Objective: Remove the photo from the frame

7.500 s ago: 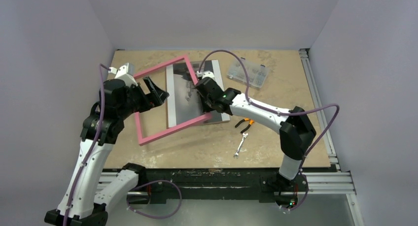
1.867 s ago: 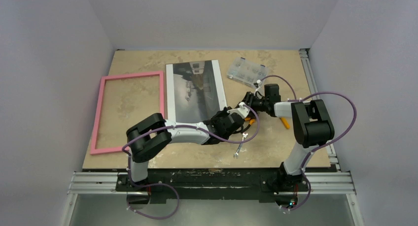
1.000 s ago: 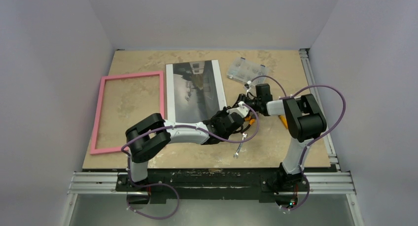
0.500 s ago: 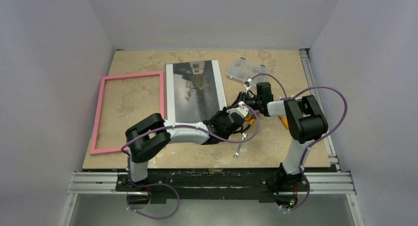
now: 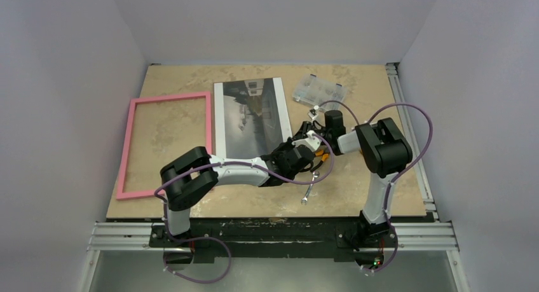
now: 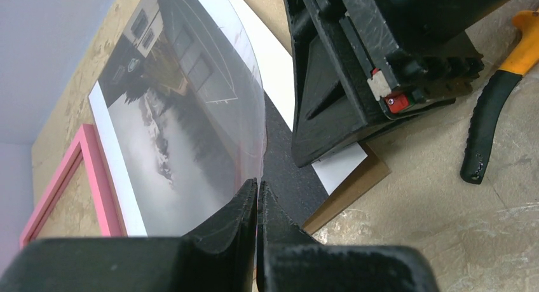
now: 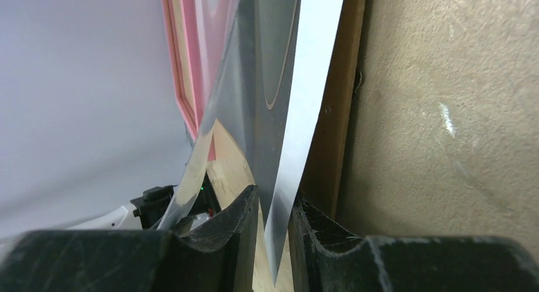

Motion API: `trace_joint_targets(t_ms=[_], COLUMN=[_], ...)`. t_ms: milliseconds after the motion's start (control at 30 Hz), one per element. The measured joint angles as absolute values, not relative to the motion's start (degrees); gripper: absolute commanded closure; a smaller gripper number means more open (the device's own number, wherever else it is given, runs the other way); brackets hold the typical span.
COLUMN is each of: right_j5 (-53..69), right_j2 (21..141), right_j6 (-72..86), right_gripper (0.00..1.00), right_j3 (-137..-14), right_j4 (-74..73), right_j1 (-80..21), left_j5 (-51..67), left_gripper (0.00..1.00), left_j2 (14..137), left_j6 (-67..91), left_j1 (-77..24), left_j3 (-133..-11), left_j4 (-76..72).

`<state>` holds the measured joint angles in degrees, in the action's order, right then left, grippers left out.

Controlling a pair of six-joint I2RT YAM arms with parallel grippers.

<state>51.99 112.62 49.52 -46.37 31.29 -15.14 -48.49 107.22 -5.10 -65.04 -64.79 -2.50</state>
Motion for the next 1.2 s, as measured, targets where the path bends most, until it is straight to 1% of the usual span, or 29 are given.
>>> trace_joint_targets(t_ms=[233,400,800,933,1200], right_j5=[50.41,45.87,36.38,31.7,22.63], right_j2=[114.24,110.78,96.6,90.39,82.11], right_j6=[49.87,45.21,37.71,34.7,28.49], right_gripper=[1.0,1.0,1.0,1.0,1.0], right_j3=[-47.92,-48.31,-48.29,-48.29,-49.95], right_j4=[30.89,23.27,8.49,1.87,-10.17], right_j1=[-15.49,-15.49,-15.49,-15.49,-15.49], left_j5=[-48.49,-48.49,-49.19,-49.43,-49.67], left_gripper=[1.0,1.0,1.0,1.0,1.0], left_j2=[107.22,107.13,107.13,107.13,107.13], left_j6=[-4.97,-4.43,-2.33,-2.09,-2.09], left_j1=[-65.04,-65.04,-65.08,-65.12,-65.41], left_j3=[-64.77,-63.94,-62.85,-62.11,-61.17], left_j4=[-2.5,-2.98,-3.73,-3.99,-4.03])
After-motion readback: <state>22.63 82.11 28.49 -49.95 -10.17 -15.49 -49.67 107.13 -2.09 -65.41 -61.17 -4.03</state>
